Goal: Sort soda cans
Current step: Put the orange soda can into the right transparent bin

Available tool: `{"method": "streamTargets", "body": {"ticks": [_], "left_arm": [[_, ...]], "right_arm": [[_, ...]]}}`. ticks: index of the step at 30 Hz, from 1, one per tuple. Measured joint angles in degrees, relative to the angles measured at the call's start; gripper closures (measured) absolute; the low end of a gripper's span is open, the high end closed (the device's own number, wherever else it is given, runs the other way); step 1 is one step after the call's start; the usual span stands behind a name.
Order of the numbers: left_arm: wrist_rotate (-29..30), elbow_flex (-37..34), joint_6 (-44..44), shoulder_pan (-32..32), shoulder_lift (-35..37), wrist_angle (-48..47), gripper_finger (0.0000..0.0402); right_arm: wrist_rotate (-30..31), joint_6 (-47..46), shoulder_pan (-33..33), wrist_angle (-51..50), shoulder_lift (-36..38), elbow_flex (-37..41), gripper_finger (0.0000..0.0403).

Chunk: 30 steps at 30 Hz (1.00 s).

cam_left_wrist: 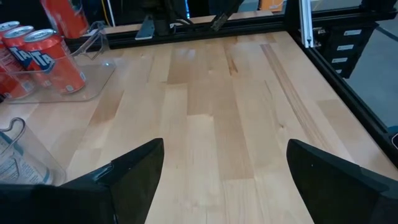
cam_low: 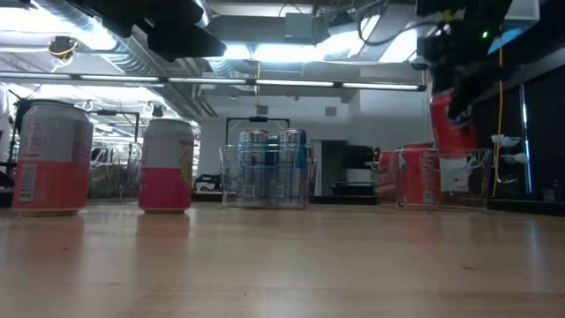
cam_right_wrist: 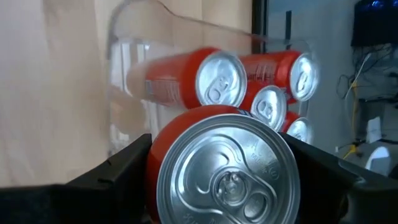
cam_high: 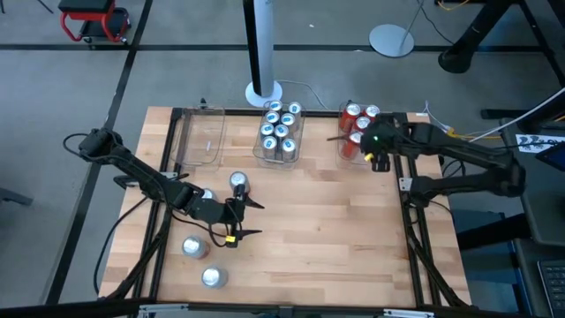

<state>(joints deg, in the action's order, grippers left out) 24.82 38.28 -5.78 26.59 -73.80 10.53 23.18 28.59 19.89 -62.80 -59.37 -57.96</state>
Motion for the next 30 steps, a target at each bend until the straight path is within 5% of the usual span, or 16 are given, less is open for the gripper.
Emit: {"method": "streamTargets", "body": {"ticks": [14,30], "left_arm": [[0.0,-0.8,-0.3,0.1,0.0,0.3,0.0075],[0.0,-0.9,-0.2,0.1,0.0,0.9,0.0075]], "right_arm": [[-14.7,10.0,16.0,18.1,0.0,12.9,0.0110],[-21.5,12.3,23.3,30.8,0.2,22.5,0.0110]]}}
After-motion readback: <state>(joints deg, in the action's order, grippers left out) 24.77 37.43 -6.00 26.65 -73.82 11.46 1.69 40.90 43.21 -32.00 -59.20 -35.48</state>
